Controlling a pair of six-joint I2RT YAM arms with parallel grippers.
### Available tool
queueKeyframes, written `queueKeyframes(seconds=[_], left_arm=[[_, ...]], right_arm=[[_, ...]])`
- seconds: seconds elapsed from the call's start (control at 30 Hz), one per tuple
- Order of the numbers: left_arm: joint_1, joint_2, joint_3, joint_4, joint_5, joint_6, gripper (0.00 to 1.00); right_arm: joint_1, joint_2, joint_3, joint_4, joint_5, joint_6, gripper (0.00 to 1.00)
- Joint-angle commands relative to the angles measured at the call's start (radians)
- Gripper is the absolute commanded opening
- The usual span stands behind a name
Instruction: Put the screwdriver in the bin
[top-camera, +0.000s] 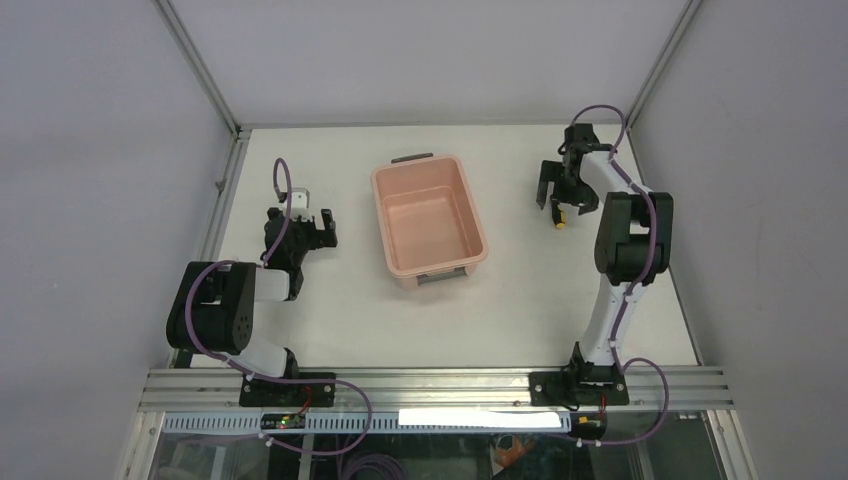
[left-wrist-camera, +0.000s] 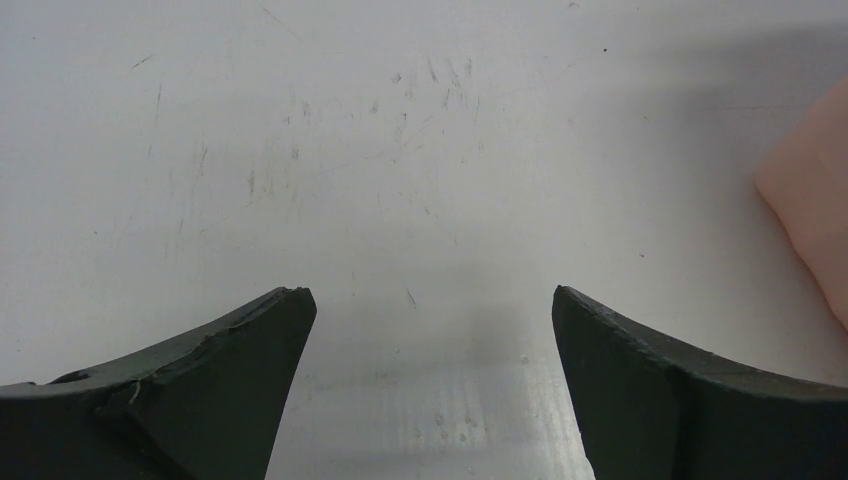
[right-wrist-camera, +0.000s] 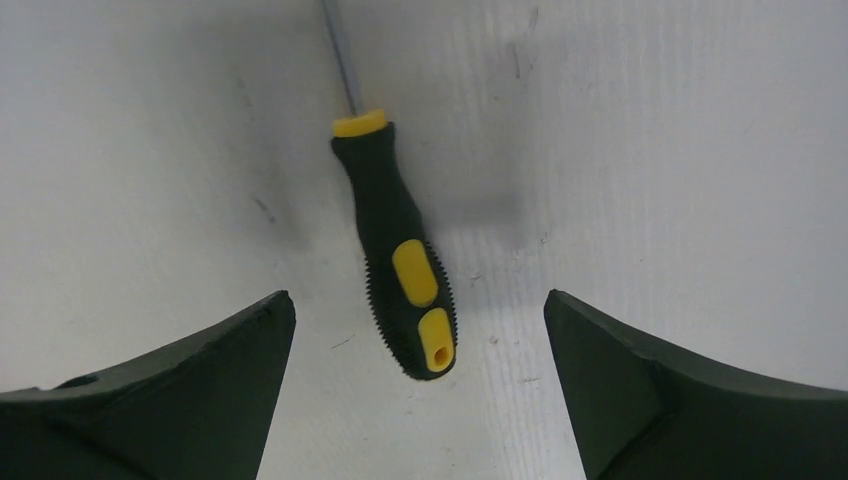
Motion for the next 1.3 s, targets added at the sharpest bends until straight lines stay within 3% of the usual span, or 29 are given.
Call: queueKeyframes(seconds=[0.0,0.2,0.27,0.37,0.47,0.97,1.27], left_arm=[[-0.006,-0.029,0.000,0.025,0.010,-0.018,0.99],[-0.006,-0.028,0.000,0.026,0.010,-0.018,0.99],[-0.006,-0.029,0.000,0.026,0.010,-0.018,0.99],[-0.006,-0.028,0.000,0.026,0.010,-0.018,0.99],[-0.006,-0.029,0.000,0.026,0.010,-0.018,0.99],[-0.007,-0.028,0.000,0.026,0.010,-0.018,0.99],[-0.006,-0.029,0.000,0.026,0.010,-0.018,0.99]], right_arm=[[-0.048,0.064,0.067,-0.051,-0.061,-0.022,0.98],[-0.055,0.139,0.093,-0.062,-0.084,-0.022,0.80],[-0.055,0.143,0.093,-0.077,-0.085,-0.021,0.64],[-0.054,0.130,0.092,-0.097,-0.072,-0.022,0.24],[-0.054,0.103,0.099,-0.115,-0.061,-0.028,0.10],[-0.012,-0.127,0.341,-0.364,0.011,-0.004,0.08],[0.256,-0.192,0.534,-0.452,0.009,-0.001,0.02]])
